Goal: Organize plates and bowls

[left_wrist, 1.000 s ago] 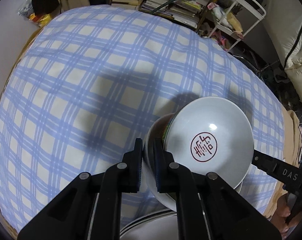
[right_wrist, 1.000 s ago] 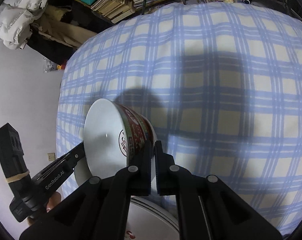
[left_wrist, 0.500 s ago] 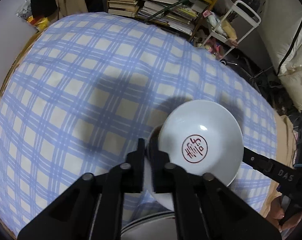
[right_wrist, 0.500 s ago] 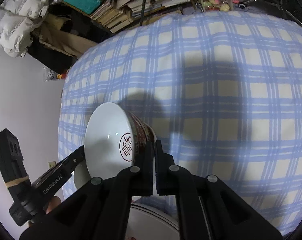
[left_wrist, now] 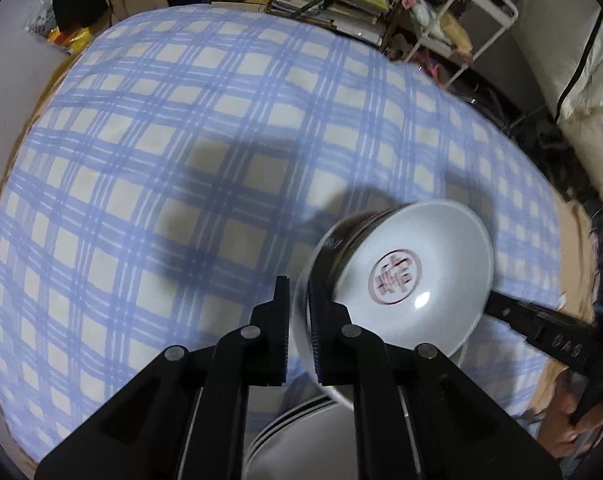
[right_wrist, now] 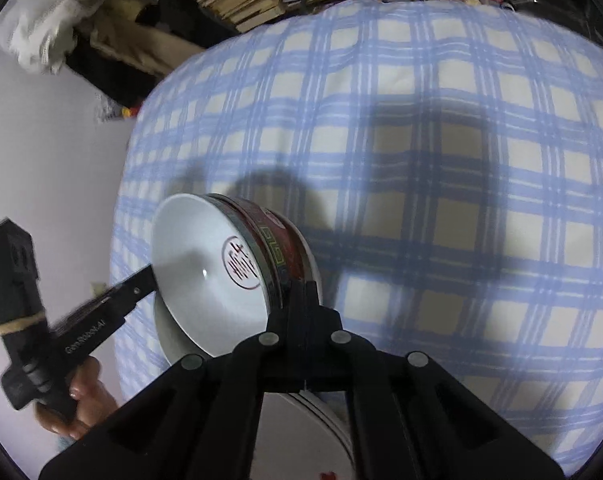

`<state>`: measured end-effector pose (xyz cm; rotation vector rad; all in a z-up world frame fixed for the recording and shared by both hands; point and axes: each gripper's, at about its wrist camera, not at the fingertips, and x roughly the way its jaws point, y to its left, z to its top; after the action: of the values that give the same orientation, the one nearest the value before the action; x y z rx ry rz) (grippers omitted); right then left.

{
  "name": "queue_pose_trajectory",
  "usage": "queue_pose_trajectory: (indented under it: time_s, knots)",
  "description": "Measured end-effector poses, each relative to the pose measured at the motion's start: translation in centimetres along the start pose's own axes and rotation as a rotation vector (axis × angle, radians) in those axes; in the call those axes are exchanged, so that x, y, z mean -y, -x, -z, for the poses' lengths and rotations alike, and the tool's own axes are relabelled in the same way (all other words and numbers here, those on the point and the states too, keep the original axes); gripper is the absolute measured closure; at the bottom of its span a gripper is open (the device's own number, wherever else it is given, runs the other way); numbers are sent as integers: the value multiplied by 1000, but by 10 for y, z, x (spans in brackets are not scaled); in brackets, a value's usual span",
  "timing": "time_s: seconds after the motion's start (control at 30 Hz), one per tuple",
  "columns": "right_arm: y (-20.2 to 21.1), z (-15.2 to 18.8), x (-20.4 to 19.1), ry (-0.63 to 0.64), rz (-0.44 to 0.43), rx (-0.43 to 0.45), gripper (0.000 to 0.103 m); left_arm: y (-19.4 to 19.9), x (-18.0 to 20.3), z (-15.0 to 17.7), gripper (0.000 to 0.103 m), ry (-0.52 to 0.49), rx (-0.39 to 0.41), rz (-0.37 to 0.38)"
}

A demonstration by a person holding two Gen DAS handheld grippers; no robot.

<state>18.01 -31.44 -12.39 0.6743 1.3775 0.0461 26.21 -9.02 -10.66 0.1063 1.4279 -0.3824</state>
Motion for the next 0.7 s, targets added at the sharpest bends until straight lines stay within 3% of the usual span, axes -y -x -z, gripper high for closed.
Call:
queue_pose_trajectory:
  time_s: [0.17, 0.43, 0.5, 0.6, 0.7]
  knots:
    - [-1, 1, 3, 6, 17, -30, 92, -4, -3, 8, 87, 4, -9, -1]
    - [-15, 0, 14, -82, -44, -50, 92, -9, -10, 7, 86, 39, -32, 34]
    - [-17, -2, 15, -98, -61, -75, 96, -10, -11, 7, 86, 47, -32, 54]
    - [-25, -8, 3, -59, 29, -114, 96, -10, -8, 6, 91, 55, -32, 61]
    - [-33, -12, -12, -50, 119, -131, 95, -14, -2, 5, 93, 48, -43, 7]
